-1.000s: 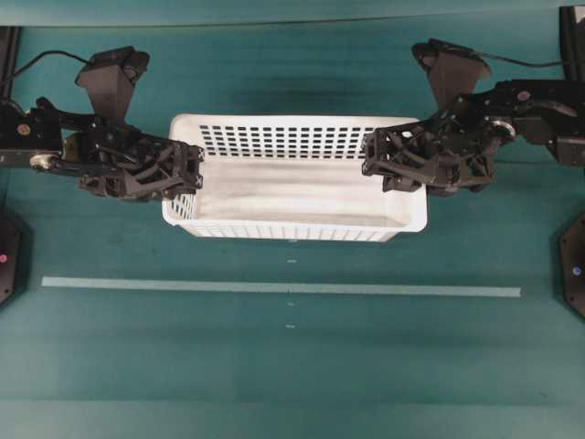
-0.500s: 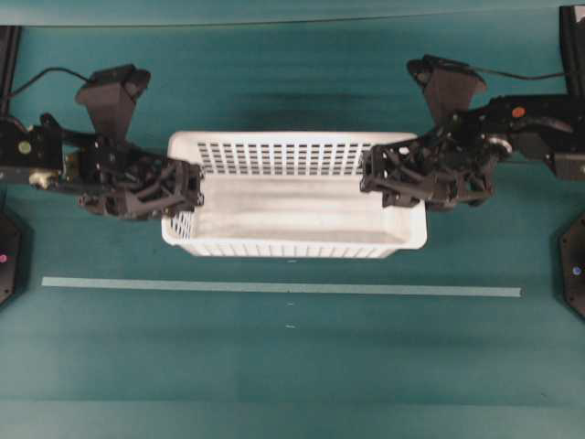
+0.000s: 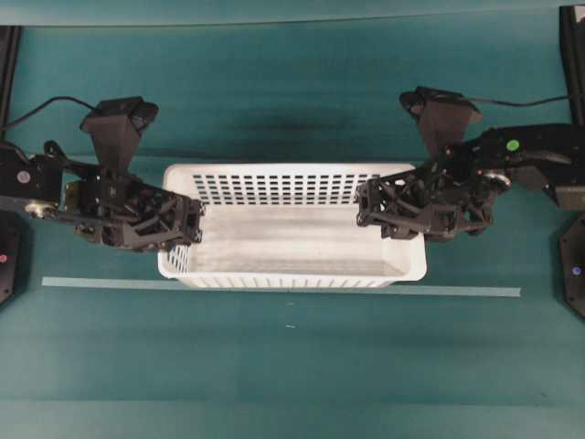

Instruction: Lift the white basket with both hands.

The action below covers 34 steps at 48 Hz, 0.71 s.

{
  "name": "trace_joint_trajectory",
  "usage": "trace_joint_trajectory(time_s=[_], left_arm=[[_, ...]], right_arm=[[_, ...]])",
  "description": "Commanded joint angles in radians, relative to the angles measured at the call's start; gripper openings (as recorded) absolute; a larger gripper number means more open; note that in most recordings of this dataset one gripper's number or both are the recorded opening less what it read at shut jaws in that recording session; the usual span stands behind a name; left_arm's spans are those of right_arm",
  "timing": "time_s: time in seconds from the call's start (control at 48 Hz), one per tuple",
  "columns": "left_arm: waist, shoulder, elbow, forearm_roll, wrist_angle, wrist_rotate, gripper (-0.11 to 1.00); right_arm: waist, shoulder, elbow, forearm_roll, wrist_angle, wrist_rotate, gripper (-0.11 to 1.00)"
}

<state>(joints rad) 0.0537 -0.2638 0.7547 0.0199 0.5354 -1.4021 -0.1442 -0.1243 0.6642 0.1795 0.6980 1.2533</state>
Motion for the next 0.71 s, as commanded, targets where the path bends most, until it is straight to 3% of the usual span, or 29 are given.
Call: trace_joint_trajectory(time_s=[0.0,0.292,0.688], left_arm=[[-0.018,-0.008,-0.008,0.003,-0.005,0.002,0.05],[-0.078,-0.005,-0.005,0.003,-0.005,-0.041,0.05],[-0.109,0.020,-0.017,0.003,-0.005,-0.046,0.05]], right_arm=[[0.032,0.002,-0.005,-0.006,0.000,0.006,0.16],[0.087,0.005,0.005,-0.026,0.000,0.064,0.16],[0.146,0.012,0.009,-0.028,-0.002,0.114,0.16]])
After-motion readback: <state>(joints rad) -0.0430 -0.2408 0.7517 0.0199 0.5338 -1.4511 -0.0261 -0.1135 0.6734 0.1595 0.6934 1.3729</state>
